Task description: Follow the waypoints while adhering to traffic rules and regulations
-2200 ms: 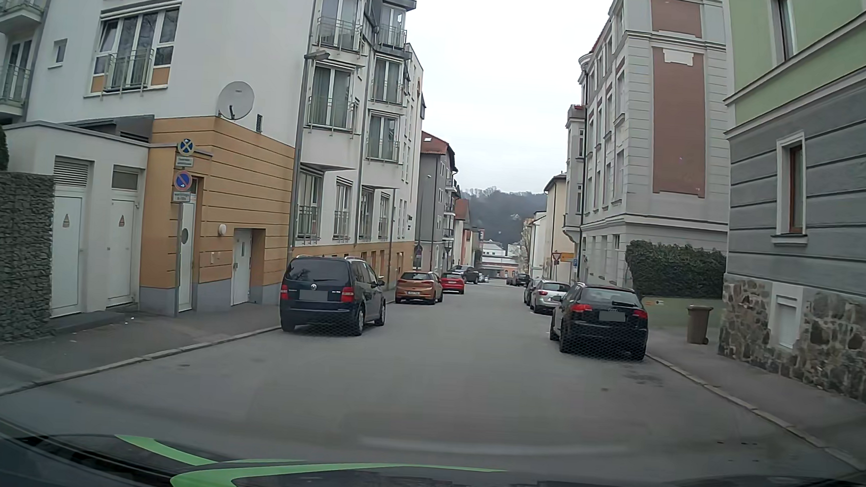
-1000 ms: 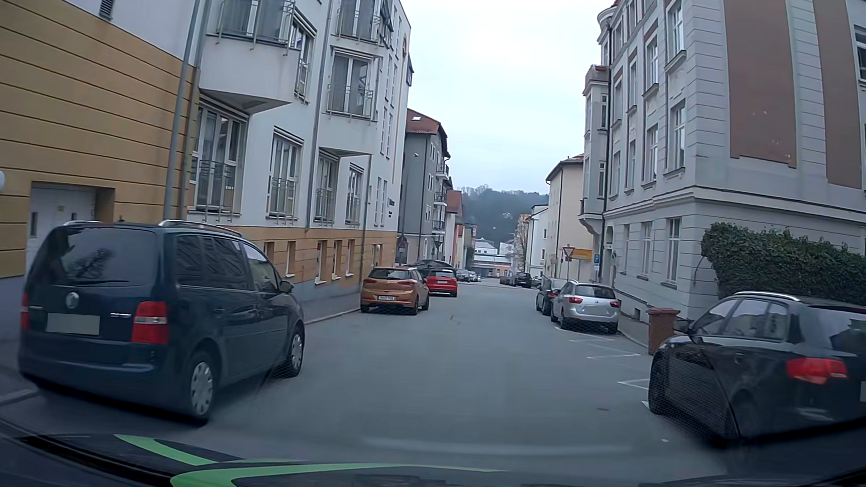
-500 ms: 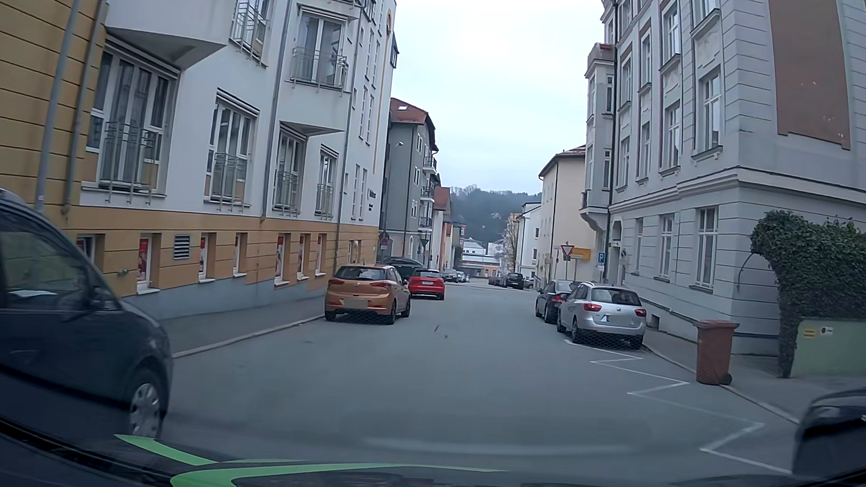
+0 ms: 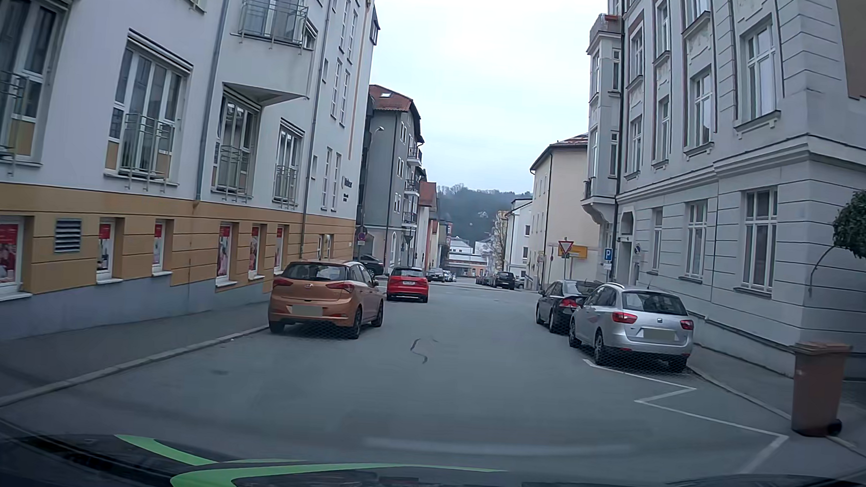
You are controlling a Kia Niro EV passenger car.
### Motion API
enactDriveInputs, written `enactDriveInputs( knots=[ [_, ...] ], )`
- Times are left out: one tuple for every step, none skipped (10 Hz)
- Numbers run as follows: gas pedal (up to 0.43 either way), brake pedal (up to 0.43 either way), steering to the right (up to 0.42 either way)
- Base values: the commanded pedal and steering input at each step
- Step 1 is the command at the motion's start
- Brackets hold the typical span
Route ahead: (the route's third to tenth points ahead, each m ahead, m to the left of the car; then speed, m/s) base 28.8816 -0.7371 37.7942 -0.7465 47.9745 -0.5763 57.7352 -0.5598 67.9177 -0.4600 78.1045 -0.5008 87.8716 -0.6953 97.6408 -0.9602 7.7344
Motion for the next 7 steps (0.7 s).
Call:
enactDriveInputs(
  knots=[
    [0.000,0.000,0.025],
    [0.000,0.000,0.024],
    [0.000,0.000,0.021],
    [0.000,0.000,0.021],
    [0.000,0.000,0.020],
    [0.000,0.000,0.020],
    [0.000,0.000,0.020]
  ],
)
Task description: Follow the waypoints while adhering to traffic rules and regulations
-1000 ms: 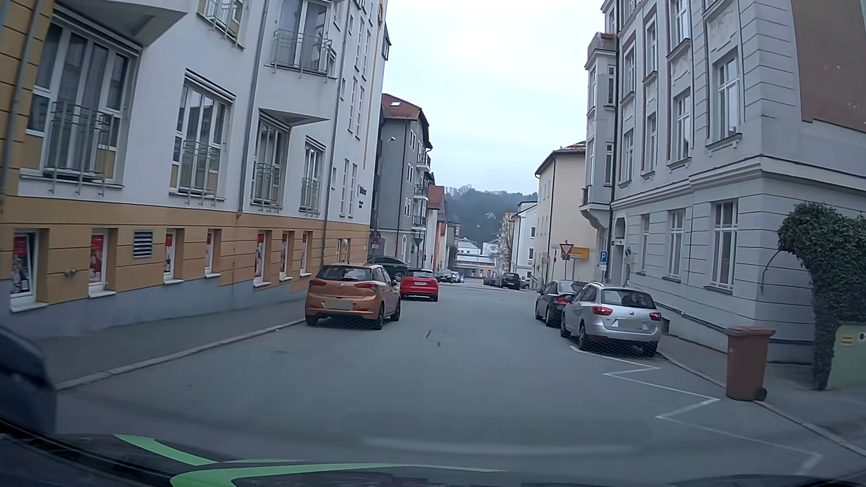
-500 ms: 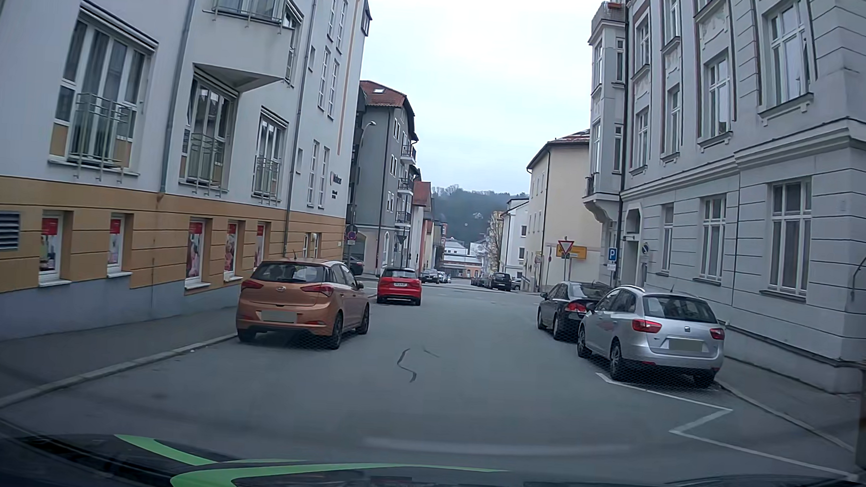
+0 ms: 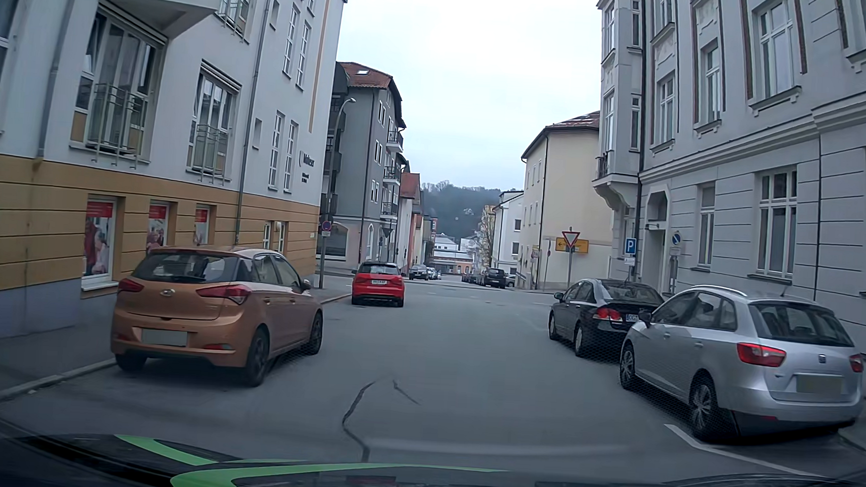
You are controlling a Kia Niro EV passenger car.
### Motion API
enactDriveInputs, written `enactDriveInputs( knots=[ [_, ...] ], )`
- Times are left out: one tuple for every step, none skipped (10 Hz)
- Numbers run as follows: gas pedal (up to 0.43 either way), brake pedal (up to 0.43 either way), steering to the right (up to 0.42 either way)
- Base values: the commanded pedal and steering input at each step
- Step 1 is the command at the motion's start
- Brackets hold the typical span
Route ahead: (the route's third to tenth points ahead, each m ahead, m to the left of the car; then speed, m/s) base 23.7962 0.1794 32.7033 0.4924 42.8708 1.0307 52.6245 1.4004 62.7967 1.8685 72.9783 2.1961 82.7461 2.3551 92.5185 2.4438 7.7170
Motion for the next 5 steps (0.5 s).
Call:
enactDriveInputs(
  knots=[
    [0.000,0.000,0.020],
    [0.000,0.000,0.020],
    [0.000,0.018,0.021],
    [0.000,0.055,0.020],
    [0.000,0.098,0.014]
  ],
)
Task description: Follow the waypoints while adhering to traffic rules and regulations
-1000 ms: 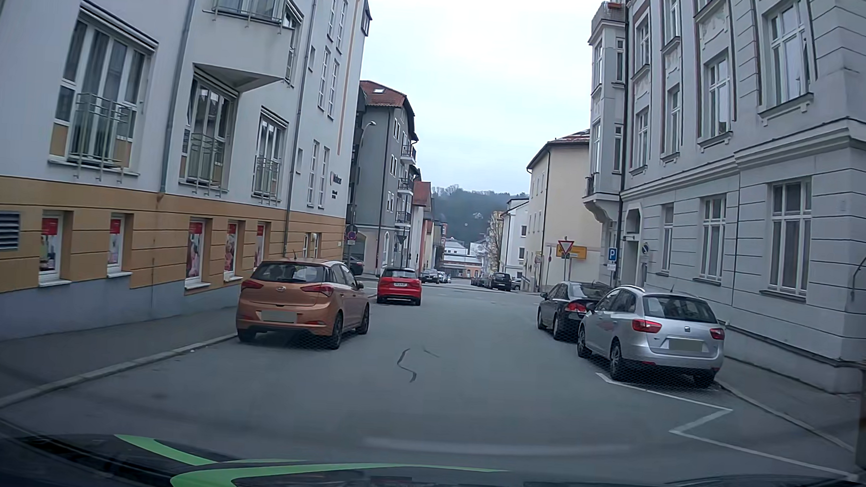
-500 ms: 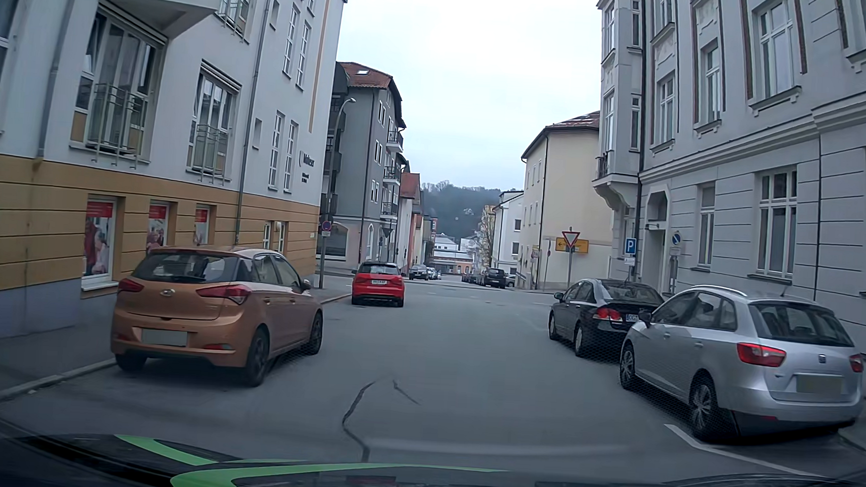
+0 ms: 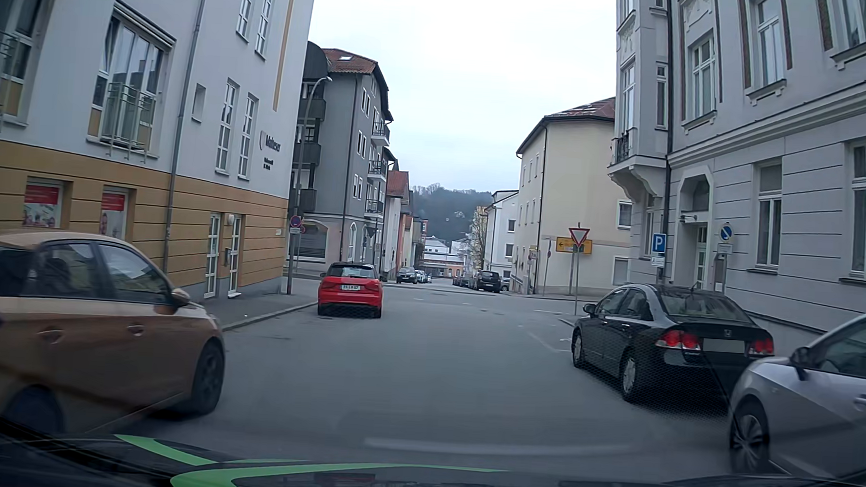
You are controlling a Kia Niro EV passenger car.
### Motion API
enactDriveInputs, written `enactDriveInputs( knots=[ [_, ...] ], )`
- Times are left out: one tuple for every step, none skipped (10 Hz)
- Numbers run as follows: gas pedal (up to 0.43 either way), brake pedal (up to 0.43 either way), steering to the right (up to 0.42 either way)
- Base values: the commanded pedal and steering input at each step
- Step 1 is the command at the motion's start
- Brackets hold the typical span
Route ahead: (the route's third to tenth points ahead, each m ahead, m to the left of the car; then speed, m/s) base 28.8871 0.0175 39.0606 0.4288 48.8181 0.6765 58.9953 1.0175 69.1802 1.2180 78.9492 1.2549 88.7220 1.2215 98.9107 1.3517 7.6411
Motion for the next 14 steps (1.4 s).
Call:
enactDriveInputs(
  knots=[
    [0.000,0.122,0.010],
    [0.000,0.177,0.008],
    [0.000,0.189,0.007],
    [0.000,0.201,0.005],
    [0.000,0.207,0.005],
    [0.000,0.207,0.005],
    [0.000,0.213,0.005],
    [0.000,0.213,0.005],
    [0.000,0.220,0.006],
    [0.000,0.220,0.014],
    [0.000,0.220,0.023],
    [0.000,0.220,0.033],
    [0.000,0.226,0.042],
    [0.000,0.226,0.046]
  ],
)
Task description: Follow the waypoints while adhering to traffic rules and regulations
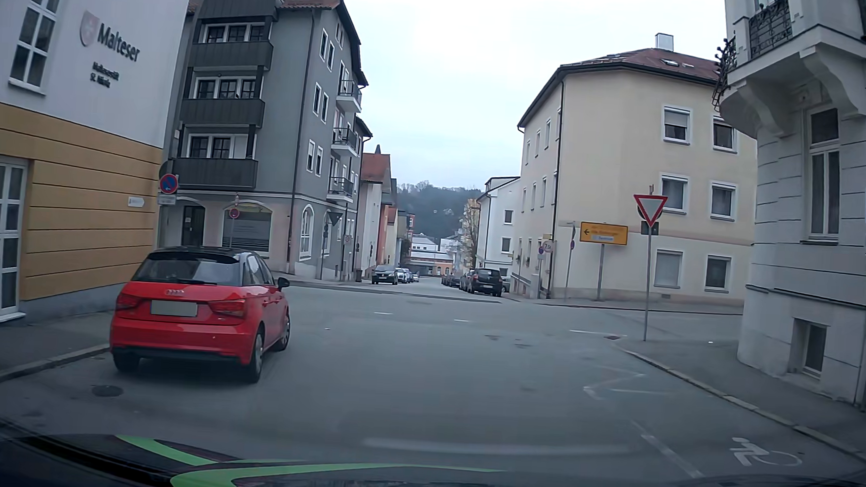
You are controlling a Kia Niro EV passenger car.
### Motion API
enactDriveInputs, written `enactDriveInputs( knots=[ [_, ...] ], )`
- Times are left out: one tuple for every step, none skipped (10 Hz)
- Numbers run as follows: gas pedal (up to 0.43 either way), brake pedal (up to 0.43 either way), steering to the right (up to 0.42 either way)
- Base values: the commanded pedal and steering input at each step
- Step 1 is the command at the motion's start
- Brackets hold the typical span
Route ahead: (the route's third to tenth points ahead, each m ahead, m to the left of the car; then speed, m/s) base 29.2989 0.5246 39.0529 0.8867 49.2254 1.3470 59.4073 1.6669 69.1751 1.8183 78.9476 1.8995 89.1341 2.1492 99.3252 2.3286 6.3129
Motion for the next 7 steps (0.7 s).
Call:
enactDriveInputs(
  knots=[
    [0.000,0.226,0.048],
    [0.000,0.220,0.045],
    [0.000,0.195,0.038],
    [0.000,0.195,0.030],
    [0.000,0.201,0.018],
    [0.000,0.207,0.005],
    [0.000,0.226,-0.008]
  ],
)
